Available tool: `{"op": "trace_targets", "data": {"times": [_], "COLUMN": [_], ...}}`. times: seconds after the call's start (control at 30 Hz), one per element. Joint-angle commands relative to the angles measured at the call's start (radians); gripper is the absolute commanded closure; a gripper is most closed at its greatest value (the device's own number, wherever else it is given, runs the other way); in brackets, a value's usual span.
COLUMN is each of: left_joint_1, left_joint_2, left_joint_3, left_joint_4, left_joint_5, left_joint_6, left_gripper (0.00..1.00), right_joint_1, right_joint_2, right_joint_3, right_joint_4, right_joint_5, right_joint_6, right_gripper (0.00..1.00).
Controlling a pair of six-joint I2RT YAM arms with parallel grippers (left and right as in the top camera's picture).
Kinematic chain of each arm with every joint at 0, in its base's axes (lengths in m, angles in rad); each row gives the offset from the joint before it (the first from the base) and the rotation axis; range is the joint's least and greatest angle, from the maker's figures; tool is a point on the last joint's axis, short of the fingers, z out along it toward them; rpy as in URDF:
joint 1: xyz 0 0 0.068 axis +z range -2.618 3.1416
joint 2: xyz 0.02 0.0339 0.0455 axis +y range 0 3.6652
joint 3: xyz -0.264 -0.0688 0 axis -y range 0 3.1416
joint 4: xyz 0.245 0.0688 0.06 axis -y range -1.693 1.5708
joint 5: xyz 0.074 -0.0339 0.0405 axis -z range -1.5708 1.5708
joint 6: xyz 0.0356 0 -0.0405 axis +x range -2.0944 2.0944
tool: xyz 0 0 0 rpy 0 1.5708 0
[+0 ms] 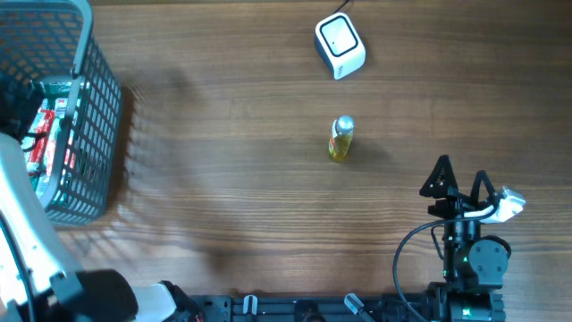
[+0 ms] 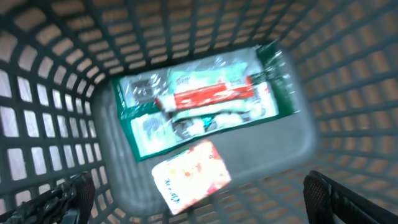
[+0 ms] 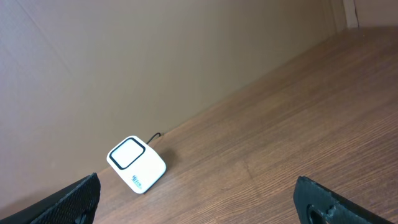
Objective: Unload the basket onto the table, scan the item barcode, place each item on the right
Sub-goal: 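Reach the left gripper into the basket and grasp the orange-wrapped tub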
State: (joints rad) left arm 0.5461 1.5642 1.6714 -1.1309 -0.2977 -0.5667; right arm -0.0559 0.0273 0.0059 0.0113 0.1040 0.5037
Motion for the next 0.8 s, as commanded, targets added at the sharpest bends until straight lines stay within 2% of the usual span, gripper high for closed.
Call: {"op": "trace_targets", "data": {"times": [0.0,0.33,0.77], "left_joint_1": [0.031,0.035,0.035], "left_joint_2": [0.088,0.216,0.254], "left_joint_3": [0.014,-0.018,-0.123], "left_joint_4": [-0.026,-0.062,0.032], "left_joint_5": [0.04,0.074,0.13], "left_joint_6": [-0.025,-0.013,0.071], "left_gripper": [0.0,0.0,0.0], "right_joint_1": [-0.004,-0.004,-0.004], "right_joint_2": [0.002,0.002,0.002], "right_joint_3": [0.0,0.0,0.0], "right_joint_4": [0.003,0.003,0.003], "right_joint_5": [-0.017,-0.017,-0.017], "right_joint_6": [-0.004,-0.003,-0.003], "right_gripper": [0.0,0.0,0.0]}}
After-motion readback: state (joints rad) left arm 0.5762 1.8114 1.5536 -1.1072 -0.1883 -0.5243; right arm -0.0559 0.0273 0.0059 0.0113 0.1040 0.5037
